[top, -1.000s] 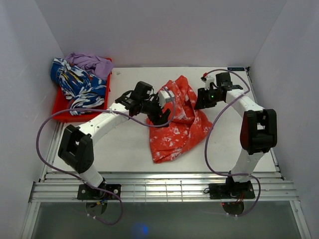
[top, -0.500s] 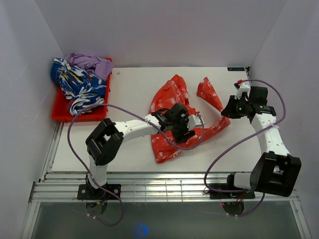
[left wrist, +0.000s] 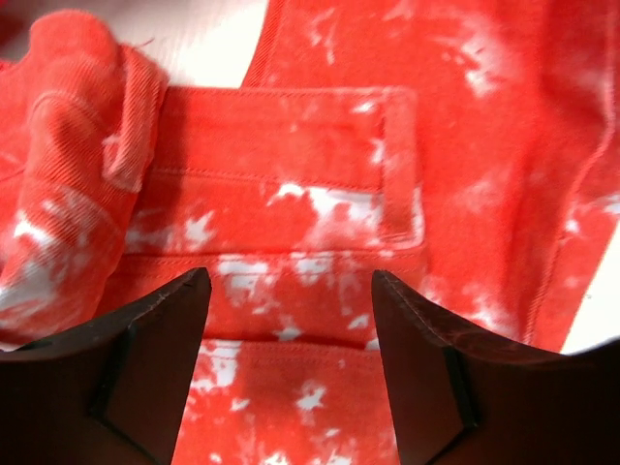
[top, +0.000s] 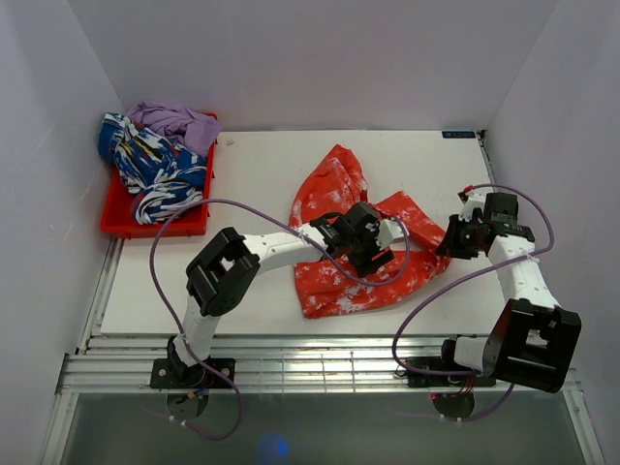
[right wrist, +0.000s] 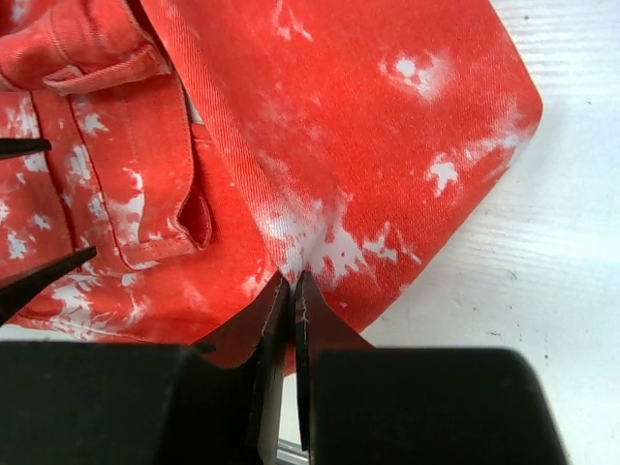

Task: Fold and stack the trousers
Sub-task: Flatten the trousers out

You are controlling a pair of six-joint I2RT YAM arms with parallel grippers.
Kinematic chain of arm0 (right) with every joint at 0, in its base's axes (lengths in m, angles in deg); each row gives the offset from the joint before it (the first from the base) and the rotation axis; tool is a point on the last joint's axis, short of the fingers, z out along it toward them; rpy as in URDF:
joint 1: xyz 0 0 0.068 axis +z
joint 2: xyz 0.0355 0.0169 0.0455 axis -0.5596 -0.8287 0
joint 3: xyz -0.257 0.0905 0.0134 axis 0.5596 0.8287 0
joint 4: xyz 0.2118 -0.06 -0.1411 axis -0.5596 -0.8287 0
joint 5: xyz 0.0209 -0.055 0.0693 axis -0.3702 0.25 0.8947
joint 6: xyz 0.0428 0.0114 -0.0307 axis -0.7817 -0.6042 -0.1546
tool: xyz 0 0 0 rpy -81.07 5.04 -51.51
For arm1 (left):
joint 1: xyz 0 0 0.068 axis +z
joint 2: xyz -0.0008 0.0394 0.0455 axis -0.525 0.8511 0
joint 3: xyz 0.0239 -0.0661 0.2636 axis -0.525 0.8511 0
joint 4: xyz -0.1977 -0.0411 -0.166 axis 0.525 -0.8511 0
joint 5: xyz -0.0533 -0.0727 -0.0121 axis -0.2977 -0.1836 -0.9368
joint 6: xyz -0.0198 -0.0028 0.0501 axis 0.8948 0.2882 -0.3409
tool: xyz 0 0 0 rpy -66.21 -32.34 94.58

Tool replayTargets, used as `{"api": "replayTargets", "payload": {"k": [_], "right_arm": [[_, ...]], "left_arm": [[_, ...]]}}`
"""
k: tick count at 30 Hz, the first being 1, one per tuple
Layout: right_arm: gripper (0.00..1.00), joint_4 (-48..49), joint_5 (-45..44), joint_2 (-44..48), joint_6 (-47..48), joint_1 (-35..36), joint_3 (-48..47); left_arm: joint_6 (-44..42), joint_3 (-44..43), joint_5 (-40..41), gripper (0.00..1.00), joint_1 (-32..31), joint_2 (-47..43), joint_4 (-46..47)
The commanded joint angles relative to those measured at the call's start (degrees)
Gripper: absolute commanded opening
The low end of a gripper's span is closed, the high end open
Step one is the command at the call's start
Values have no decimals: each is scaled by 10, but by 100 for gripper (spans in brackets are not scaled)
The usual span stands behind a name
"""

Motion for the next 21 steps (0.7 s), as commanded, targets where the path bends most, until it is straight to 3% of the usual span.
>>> {"api": "replayTargets", "payload": {"k": [1, 12, 16, 19, 21], "right_arm": [[8, 4, -32, 19, -11, -12, 12], [8, 21, -33, 1, -35, -40, 15], [8, 27, -38, -7, -32, -48, 9], [8, 31, -45, -14, -24, -57, 8], [8, 35, -55, -16, -15, -62, 9]], "left_arm": [[17, -12, -21, 79, -17, -21, 24], [47, -123, 16, 78, -52, 70, 5], [57, -139, 62, 69, -50, 105, -26], [57, -115, 88, 52, -44, 83, -22], [57, -98, 104, 30, -33, 38, -17]]}}
